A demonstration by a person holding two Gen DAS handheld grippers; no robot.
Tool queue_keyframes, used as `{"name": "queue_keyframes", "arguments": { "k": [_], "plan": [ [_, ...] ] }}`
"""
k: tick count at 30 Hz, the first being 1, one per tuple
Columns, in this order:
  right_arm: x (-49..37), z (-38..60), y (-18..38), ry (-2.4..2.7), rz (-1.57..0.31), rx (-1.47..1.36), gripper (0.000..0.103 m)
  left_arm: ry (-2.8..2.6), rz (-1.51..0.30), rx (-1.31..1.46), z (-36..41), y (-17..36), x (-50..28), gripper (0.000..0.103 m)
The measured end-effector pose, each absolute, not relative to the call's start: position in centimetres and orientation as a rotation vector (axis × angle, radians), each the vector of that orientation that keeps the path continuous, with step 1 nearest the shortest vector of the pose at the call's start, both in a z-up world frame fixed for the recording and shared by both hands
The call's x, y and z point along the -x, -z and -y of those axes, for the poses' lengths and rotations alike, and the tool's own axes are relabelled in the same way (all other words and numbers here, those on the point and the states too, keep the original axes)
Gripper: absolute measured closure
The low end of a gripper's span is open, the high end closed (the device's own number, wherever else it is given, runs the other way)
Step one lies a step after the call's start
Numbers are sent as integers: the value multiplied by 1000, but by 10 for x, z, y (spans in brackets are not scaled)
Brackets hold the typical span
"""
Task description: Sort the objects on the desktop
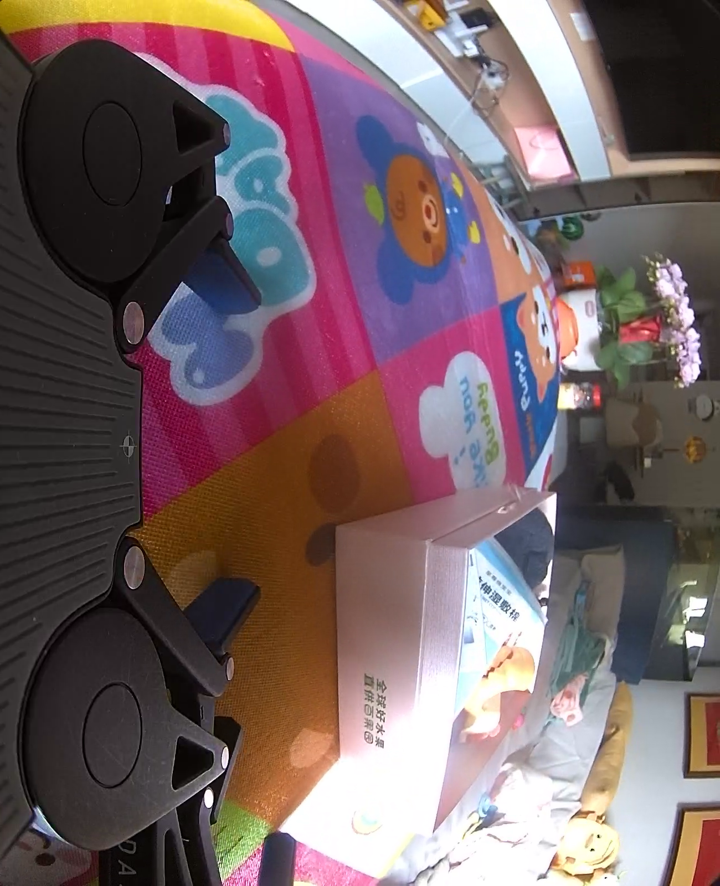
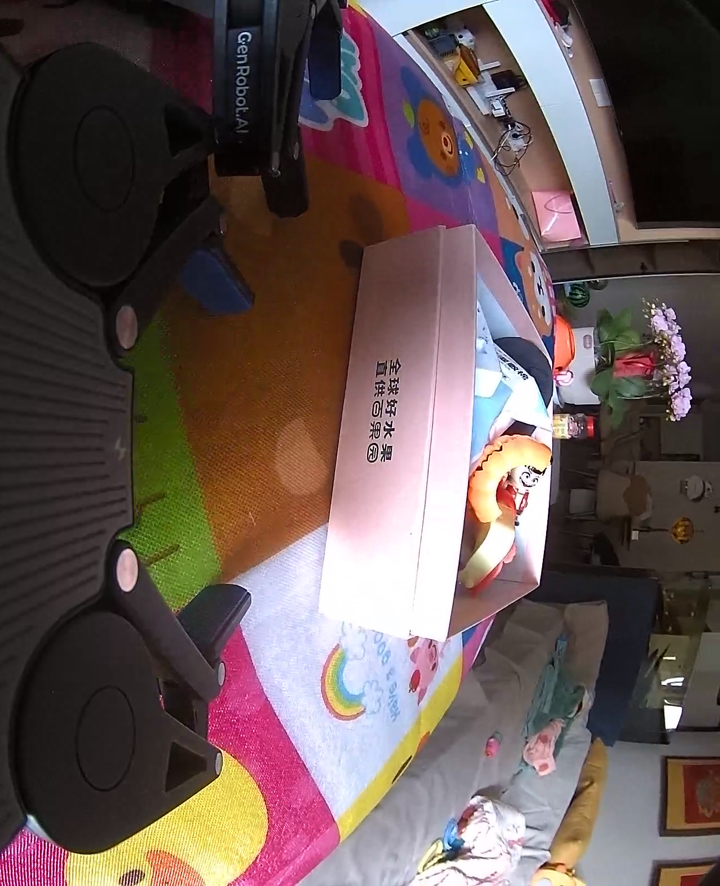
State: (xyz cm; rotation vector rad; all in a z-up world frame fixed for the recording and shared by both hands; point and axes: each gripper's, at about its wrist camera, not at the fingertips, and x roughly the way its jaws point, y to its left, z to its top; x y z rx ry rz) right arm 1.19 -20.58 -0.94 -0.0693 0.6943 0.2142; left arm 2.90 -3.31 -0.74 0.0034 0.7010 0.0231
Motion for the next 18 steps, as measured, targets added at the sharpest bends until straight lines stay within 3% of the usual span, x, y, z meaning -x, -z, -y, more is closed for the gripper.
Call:
{"name": "queue_keyframes", "arguments": {
  "k": [18],
  "plan": [
    [-12, 207, 10, -214, -694, 70, 0, -23, -702, -2, 34, 8, -29, 0]
  ]
}}
